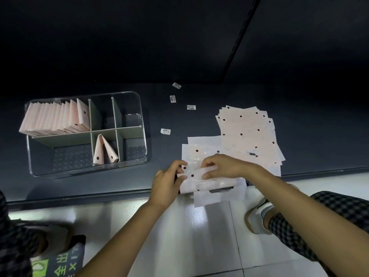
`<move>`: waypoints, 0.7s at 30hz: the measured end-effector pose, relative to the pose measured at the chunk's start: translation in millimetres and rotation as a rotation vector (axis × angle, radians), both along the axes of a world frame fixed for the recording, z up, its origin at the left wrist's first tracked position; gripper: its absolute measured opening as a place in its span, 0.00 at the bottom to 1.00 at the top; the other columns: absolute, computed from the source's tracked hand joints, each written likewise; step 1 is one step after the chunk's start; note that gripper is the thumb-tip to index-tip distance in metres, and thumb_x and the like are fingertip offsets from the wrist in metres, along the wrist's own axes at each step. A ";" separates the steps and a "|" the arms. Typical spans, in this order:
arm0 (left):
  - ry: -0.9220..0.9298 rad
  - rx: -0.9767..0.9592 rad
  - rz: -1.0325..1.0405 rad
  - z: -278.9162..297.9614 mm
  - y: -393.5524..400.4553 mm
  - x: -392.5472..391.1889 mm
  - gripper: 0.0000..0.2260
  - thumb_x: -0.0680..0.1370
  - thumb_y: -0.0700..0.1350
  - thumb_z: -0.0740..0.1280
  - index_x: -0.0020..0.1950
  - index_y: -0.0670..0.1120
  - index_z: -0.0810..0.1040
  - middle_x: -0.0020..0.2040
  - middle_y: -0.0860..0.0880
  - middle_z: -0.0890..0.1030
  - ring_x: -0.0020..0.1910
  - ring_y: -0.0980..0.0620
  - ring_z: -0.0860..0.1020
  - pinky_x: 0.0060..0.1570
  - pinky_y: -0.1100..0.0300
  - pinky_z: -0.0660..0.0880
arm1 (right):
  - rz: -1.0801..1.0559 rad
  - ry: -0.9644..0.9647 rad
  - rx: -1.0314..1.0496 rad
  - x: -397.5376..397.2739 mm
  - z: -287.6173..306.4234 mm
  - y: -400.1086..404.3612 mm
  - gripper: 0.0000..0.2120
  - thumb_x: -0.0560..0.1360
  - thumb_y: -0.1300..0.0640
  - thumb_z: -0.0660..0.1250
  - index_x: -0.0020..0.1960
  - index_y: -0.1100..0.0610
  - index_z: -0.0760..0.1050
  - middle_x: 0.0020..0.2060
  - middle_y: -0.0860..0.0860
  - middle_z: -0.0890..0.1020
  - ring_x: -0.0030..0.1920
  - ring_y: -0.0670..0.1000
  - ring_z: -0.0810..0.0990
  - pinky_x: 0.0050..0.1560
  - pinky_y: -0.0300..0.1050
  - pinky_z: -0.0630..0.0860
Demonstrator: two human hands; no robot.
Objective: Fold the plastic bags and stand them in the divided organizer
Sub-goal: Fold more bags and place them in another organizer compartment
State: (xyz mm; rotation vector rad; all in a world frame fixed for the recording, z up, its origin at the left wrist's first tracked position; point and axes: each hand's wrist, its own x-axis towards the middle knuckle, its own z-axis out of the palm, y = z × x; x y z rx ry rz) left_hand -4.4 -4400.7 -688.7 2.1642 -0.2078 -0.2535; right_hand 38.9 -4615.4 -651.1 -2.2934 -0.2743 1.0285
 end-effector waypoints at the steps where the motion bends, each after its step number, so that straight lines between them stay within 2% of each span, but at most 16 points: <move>1: -0.006 -0.027 0.004 1.4 -0.8 -0.3 0.13 0.77 0.42 0.67 0.61 0.50 0.73 0.42 0.55 0.79 0.42 0.49 0.78 0.49 0.56 0.72 | -0.001 0.006 0.004 -0.5 1.5 -1.7 0.06 0.74 0.52 0.69 0.44 0.54 0.76 0.38 0.48 0.76 0.39 0.45 0.71 0.42 0.41 0.67; 3: 0.091 -0.137 0.018 4.6 -1.9 -1.5 0.17 0.76 0.48 0.68 0.64 0.53 0.69 0.44 0.55 0.81 0.43 0.51 0.79 0.50 0.54 0.74 | -0.052 -0.001 0.016 2.0 3.8 -4.0 0.10 0.76 0.53 0.67 0.37 0.55 0.73 0.33 0.47 0.72 0.35 0.45 0.68 0.38 0.39 0.64; 5: 0.273 -0.261 0.032 7.9 -2.8 -3.6 0.26 0.74 0.54 0.69 0.68 0.58 0.62 0.46 0.57 0.82 0.47 0.55 0.80 0.50 0.57 0.75 | -0.116 -0.081 -0.010 8.0 4.3 -4.6 0.14 0.77 0.52 0.65 0.34 0.52 0.69 0.31 0.44 0.70 0.35 0.45 0.68 0.35 0.35 0.63; 7: 0.338 -0.252 0.043 7.7 -2.9 -4.5 0.35 0.73 0.56 0.70 0.74 0.57 0.54 0.46 0.57 0.82 0.49 0.57 0.79 0.51 0.60 0.73 | -0.160 -0.187 -0.062 15.4 2.4 -3.8 0.11 0.78 0.51 0.64 0.37 0.53 0.71 0.33 0.43 0.73 0.40 0.48 0.71 0.39 0.37 0.66; 9: 0.321 -0.186 0.054 6.0 -2.4 -3.7 0.38 0.72 0.57 0.70 0.76 0.55 0.52 0.46 0.58 0.82 0.51 0.56 0.77 0.53 0.59 0.71 | -0.162 -0.257 -0.159 23.6 -1.3 -2.2 0.10 0.78 0.50 0.63 0.44 0.55 0.76 0.41 0.48 0.79 0.47 0.52 0.75 0.48 0.44 0.70; 11: 0.276 -0.129 0.071 3.8 -1.2 -2.9 0.38 0.73 0.56 0.70 0.76 0.53 0.53 0.45 0.58 0.82 0.51 0.56 0.74 0.51 0.61 0.68 | -0.162 -0.303 -0.273 29.7 -7.7 0.5 0.12 0.78 0.48 0.61 0.48 0.56 0.76 0.48 0.51 0.80 0.52 0.54 0.76 0.53 0.48 0.70; 13: 0.231 -0.089 0.078 1.0 0.0 -2.5 0.36 0.74 0.55 0.70 0.76 0.50 0.55 0.45 0.55 0.82 0.51 0.57 0.73 0.50 0.63 0.65 | -0.193 -0.333 -0.329 33.1 -14.4 3.2 0.12 0.79 0.46 0.60 0.48 0.54 0.75 0.50 0.52 0.80 0.54 0.55 0.75 0.53 0.47 0.68; 18: 0.150 0.005 0.087 -3.2 -3.0 -2.9 0.30 0.75 0.54 0.68 0.74 0.49 0.61 0.46 0.55 0.79 0.55 0.51 0.70 0.55 0.54 0.69 | -0.223 -0.335 -0.372 38.2 -21.5 6.6 0.11 0.79 0.46 0.59 0.47 0.52 0.74 0.51 0.51 0.80 0.56 0.55 0.74 0.53 0.47 0.66; 21: -0.004 0.184 0.057 -2.2 -5.2 -7.5 0.26 0.76 0.54 0.67 0.72 0.49 0.65 0.54 0.51 0.74 0.56 0.47 0.68 0.57 0.54 0.66 | -0.222 -0.312 -0.380 39.1 -21.0 6.9 0.09 0.79 0.48 0.58 0.47 0.52 0.73 0.52 0.52 0.80 0.57 0.55 0.74 0.53 0.47 0.66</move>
